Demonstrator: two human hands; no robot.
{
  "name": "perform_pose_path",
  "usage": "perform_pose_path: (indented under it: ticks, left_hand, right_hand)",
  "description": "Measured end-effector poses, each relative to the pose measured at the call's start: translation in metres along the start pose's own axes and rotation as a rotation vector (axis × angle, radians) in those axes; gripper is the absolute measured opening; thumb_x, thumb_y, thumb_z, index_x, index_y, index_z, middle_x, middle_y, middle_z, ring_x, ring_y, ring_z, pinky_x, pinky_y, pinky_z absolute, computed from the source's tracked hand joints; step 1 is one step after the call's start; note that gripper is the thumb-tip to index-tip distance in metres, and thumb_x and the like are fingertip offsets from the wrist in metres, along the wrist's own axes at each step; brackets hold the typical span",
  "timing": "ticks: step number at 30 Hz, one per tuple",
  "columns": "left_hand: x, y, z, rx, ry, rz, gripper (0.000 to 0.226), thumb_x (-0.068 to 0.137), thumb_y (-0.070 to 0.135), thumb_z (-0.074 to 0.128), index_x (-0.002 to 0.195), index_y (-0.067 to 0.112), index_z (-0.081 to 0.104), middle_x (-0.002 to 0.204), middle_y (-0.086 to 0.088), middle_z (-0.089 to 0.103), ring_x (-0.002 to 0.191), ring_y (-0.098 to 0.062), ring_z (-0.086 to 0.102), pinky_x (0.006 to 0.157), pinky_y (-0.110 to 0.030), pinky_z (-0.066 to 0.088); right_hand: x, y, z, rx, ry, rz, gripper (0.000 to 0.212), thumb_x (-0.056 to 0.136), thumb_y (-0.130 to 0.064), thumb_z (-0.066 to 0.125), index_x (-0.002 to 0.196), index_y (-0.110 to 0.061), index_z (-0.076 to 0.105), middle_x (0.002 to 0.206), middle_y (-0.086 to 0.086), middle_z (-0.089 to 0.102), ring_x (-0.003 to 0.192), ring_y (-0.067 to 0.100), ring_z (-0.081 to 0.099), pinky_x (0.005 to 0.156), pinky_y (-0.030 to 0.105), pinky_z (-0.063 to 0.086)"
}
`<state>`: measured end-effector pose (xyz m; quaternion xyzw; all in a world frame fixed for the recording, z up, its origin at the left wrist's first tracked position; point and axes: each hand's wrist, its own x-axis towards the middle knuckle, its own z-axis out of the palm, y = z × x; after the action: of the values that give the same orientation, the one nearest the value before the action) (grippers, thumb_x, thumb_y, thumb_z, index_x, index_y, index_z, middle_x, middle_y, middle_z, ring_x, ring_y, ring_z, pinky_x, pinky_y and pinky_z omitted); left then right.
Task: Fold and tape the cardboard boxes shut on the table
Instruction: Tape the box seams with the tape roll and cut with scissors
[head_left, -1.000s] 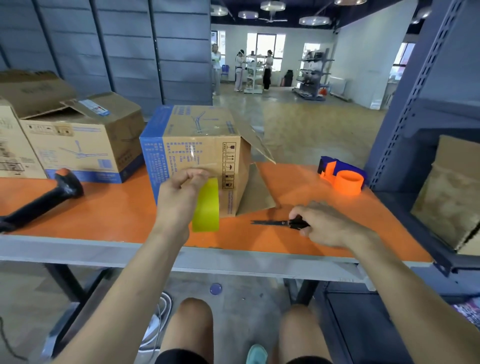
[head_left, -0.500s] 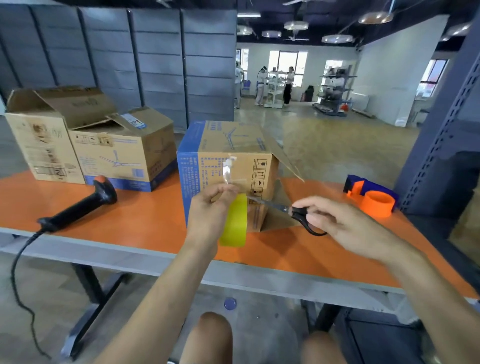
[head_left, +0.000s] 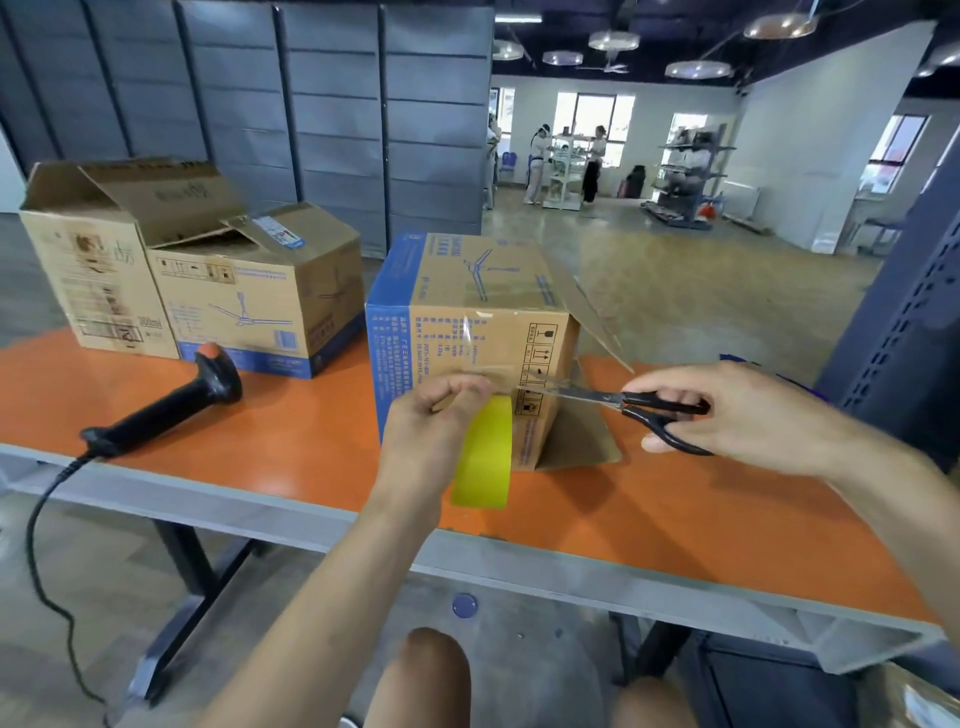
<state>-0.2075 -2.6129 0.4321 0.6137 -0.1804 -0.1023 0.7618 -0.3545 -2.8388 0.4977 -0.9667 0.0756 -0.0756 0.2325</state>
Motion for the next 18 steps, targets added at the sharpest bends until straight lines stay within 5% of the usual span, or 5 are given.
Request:
perform_pose_path:
  ticks: [8,14,18]
  left_hand:
    - [0.003,-0.003,-0.001,-0.028,-0.021,0.0,0.008,0.093,0.012,0.072,0.087,0.012,0.077,0.106,-0.013,0.076,0.107,-0.039,0.07,0.103,-0.062,0.048]
    - [0.003,-0.002,0.0,-0.009,-0.039,0.017,0.009,0.091,0.014,0.074,0.084,0.014,0.079,0.096,0.001,0.078,0.091,-0.011,0.071,0.082,-0.032,0.052]
    - [0.003,-0.001,0.0,-0.035,-0.043,-0.007,0.007,0.092,0.014,0.074,0.087,0.01,0.079,0.103,-0.01,0.077,0.106,-0.034,0.071,0.102,-0.054,0.052]
  right_hand:
    - [0.023,-0.013,-0.007,0.021,-0.075,-0.043,0.045,0.076,-0.044,0.083,0.109,-0.068,0.064,0.088,-0.016,0.073,0.082,0.008,0.065,0.085,0.04,0.052]
    - [0.032,-0.016,-0.013,0.061,-0.088,-0.075,0.046,0.076,-0.032,0.085,0.104,-0.064,0.069,0.079,-0.014,0.07,0.063,-0.001,0.053,0.059,0.011,0.04]
    - [0.035,-0.015,-0.014,0.058,-0.085,-0.065,0.045,0.073,-0.034,0.086,0.101,-0.065,0.069,0.078,-0.009,0.068,0.061,0.0,0.05,0.057,0.013,0.037]
